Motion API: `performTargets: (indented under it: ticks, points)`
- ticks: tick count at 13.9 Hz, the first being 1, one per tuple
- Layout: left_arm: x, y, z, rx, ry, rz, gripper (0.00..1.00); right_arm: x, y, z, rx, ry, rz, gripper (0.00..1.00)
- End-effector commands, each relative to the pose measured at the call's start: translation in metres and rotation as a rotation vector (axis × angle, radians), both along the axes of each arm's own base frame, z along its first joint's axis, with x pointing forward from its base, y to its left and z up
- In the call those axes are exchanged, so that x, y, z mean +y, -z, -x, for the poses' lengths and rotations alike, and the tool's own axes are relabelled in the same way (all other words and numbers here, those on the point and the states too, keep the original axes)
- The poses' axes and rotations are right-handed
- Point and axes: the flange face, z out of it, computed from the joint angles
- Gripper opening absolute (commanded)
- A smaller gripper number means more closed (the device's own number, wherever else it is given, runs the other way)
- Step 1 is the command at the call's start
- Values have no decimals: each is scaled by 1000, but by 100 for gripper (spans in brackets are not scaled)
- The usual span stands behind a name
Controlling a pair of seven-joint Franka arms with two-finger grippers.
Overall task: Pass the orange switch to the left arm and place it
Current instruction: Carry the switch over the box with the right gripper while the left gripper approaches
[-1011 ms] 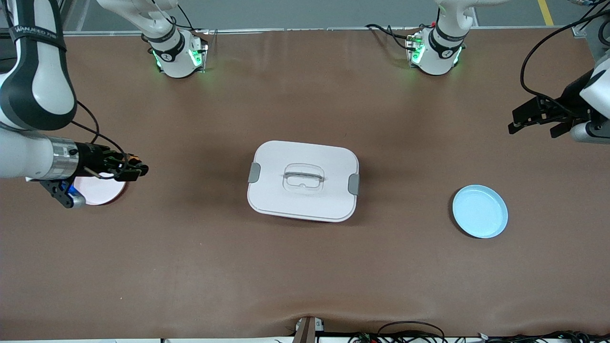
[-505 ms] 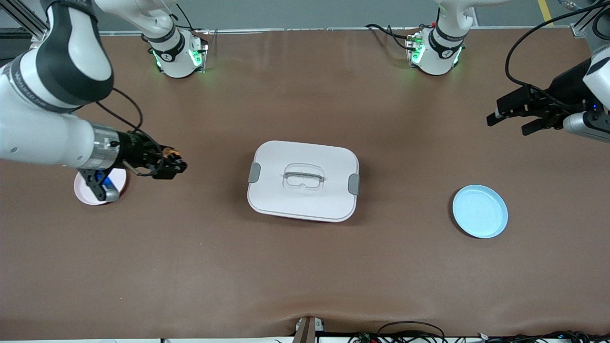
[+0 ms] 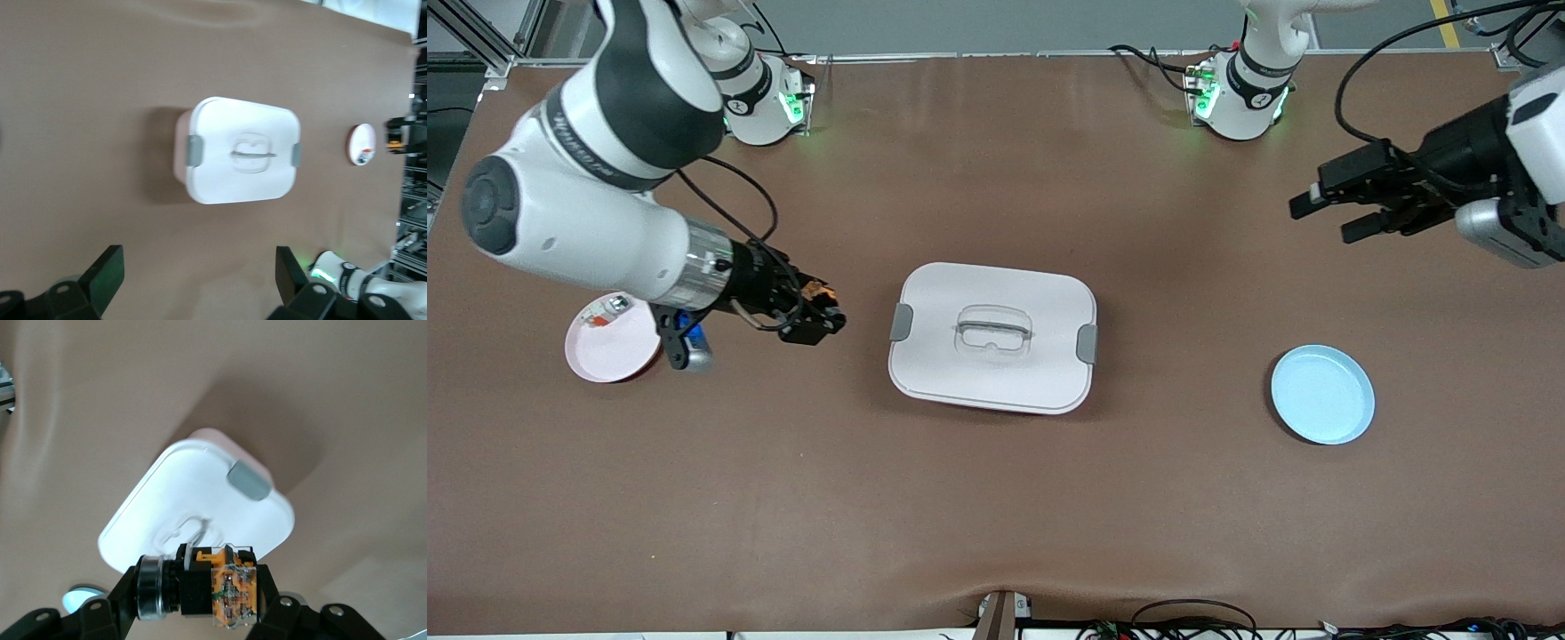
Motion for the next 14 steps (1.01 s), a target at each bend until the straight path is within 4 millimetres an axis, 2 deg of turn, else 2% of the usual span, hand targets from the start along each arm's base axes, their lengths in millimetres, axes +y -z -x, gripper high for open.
performTargets:
  ticks: [1, 6, 8, 10, 14]
  points:
    - [-32, 5, -9, 22, -23, 84, 100, 37, -24, -10, 16, 94, -52, 0]
    - [-104, 21, -17, -22, -27, 131, 100, 91, -38, -5, 38, 204, -101, 0]
    - [-127, 28, -21, -12, -59, 167, 100, 105, -41, -2, 26, 235, -125, 0]
    - [-138, 42, -27, 18, -64, 225, 100, 118, -50, 1, 29, 275, -174, 0]
    - [-171, 61, -33, 13, -61, 287, 100, 151, -45, 2, 34, 349, -228, 0]
